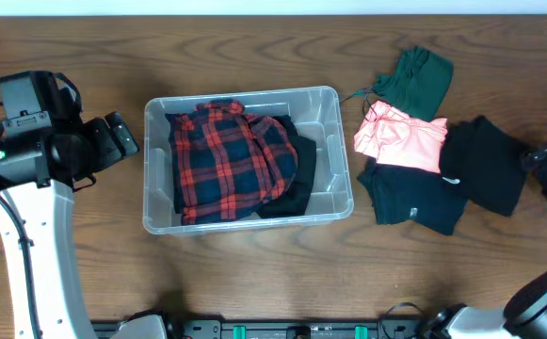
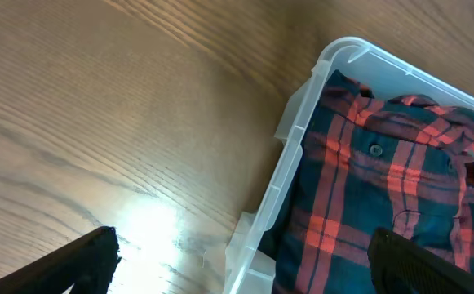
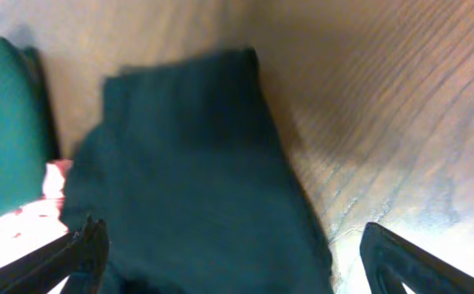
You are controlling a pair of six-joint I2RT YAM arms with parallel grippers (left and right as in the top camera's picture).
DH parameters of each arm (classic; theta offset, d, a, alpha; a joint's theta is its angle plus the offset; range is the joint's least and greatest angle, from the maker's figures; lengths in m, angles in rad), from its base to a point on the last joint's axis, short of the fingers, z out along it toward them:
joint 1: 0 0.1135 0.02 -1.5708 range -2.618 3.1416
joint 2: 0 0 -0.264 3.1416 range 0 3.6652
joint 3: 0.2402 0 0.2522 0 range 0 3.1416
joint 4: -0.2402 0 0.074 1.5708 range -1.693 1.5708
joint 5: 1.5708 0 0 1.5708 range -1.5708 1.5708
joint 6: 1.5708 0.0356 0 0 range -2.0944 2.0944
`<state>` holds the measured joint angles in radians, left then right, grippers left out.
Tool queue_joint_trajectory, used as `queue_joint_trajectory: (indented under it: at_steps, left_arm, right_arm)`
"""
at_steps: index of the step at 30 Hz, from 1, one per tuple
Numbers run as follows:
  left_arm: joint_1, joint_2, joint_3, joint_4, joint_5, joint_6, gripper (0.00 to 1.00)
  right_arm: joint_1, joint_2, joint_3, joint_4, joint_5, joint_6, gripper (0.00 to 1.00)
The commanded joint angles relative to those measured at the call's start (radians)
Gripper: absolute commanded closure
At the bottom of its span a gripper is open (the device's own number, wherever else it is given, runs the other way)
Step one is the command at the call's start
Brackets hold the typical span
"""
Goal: Pack container
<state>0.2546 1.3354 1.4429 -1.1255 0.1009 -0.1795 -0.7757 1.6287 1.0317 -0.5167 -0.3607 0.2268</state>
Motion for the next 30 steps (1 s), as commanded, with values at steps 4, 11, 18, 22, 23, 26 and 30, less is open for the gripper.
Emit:
queue_joint_trajectory:
  at_steps: [4,11,18,22,23,26,30]
  left_arm:
    - [0.005,0.005,0.014,-0.003,-0.005,0.013,0.02]
    - [0.005,0.005,0.014,-0.003,-0.005,0.013,0.02]
    - [0.005,0.005,0.014,-0.003,-0.005,0.013,0.02]
    - [0.005,0.005,0.014,-0.003,-0.005,0.013,0.02]
    - [0.005,0.005,0.014,-0.003,-0.005,0.013,0.02]
    - [0.005,0.005,0.014,-0.003,-0.005,0.013,0.02]
    - [0.005,0.005,0.014,-0.003,-0.005,0.013,0.02]
  right_arm:
    - [-0.017,0.106,0.012,-0.015,-0.026,-0.055,0.05]
    - [-0.017,0.212,0.012,-0.02,-0.125,-0.135,0.08]
    - [-0.016,0.339,0.012,0.008,-0.235,-0.199,0.26]
    - [-0.019,0.409,0.012,0.008,-0.235,-0.199,0.36]
    - [-0.019,0.424,0.012,0.007,-0.236,-0.199,0.41]
    - [-0.019,0.446,0.012,0.003,-0.261,-0.199,0.56]
    - [-0.019,0.427,0.014,0.004,-0.32,-0.199,0.74]
